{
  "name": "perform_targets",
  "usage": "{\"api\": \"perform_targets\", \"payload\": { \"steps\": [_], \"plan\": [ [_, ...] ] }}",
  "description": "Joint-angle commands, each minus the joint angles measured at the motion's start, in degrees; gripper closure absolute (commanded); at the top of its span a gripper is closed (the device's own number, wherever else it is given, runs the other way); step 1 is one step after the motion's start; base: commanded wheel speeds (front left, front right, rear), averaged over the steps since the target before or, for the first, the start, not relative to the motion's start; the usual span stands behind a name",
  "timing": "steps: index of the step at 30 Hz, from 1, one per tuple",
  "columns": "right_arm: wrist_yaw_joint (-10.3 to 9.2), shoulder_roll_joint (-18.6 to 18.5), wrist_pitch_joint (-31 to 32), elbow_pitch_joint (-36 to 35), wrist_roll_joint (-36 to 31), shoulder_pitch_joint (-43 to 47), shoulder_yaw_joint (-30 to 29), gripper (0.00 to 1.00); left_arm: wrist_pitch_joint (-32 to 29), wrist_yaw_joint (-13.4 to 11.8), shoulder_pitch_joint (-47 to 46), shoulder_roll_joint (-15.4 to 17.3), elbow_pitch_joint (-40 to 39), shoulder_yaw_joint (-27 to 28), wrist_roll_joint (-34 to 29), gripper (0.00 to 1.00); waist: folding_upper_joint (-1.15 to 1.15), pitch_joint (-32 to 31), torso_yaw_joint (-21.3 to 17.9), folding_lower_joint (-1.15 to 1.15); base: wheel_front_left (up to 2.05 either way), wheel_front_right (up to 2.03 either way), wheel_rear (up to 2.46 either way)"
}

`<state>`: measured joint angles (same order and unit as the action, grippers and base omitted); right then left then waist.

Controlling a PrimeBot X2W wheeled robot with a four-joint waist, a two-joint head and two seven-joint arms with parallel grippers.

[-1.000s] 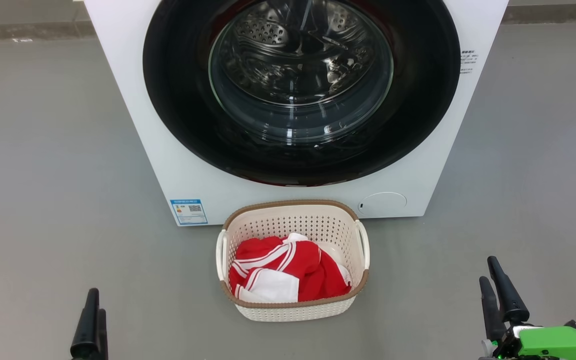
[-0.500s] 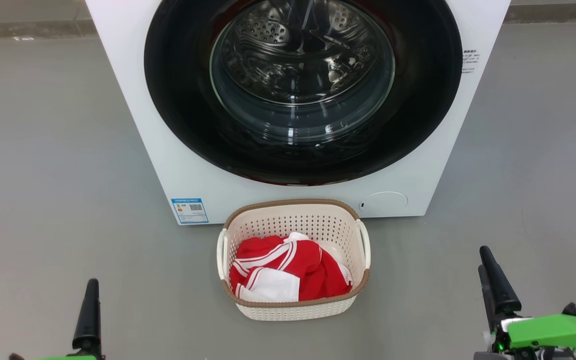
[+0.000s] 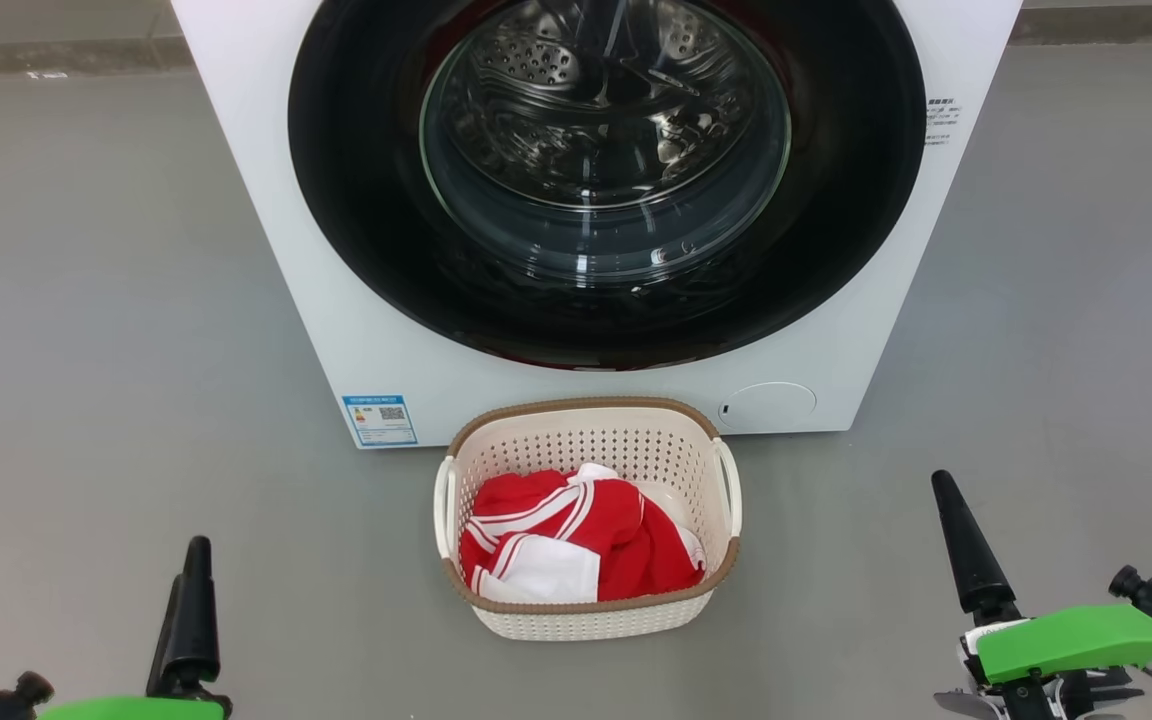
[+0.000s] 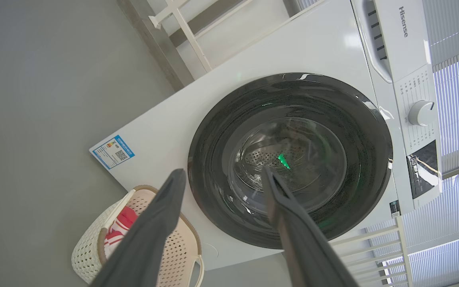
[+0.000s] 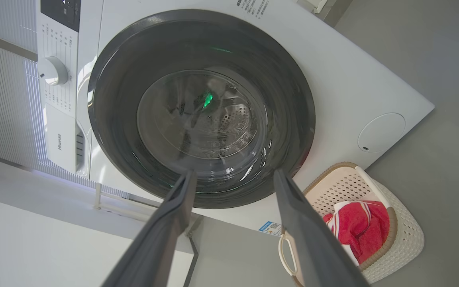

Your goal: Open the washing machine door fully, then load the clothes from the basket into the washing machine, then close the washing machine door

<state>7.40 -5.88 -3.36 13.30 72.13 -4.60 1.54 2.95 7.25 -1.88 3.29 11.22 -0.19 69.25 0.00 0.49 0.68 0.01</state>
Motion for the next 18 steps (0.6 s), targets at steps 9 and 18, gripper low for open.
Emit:
{"api": "perform_targets", "payload": {
  "steps": [9,18],
  "plan": [
    [0.05,-1.92,-2.04,-1.30,-11.69,-3.73,2.94,0.00,2.14,0.13,-2.64,1.76,-2.40,0.42,-11.42,0.00,0.00,-0.10,0.14,0.00,0.00,0.00,0.00],
    [0.05,-2.23,-3.55,-0.41,-20.84,-4.49,4.05,0.00,3.69,0.14,-2.74,1.81,-2.25,0.58,-25.53,0.00,0.00,-0.15,0.35,0.00,0.00,0.00,0.00]
  ]
}}
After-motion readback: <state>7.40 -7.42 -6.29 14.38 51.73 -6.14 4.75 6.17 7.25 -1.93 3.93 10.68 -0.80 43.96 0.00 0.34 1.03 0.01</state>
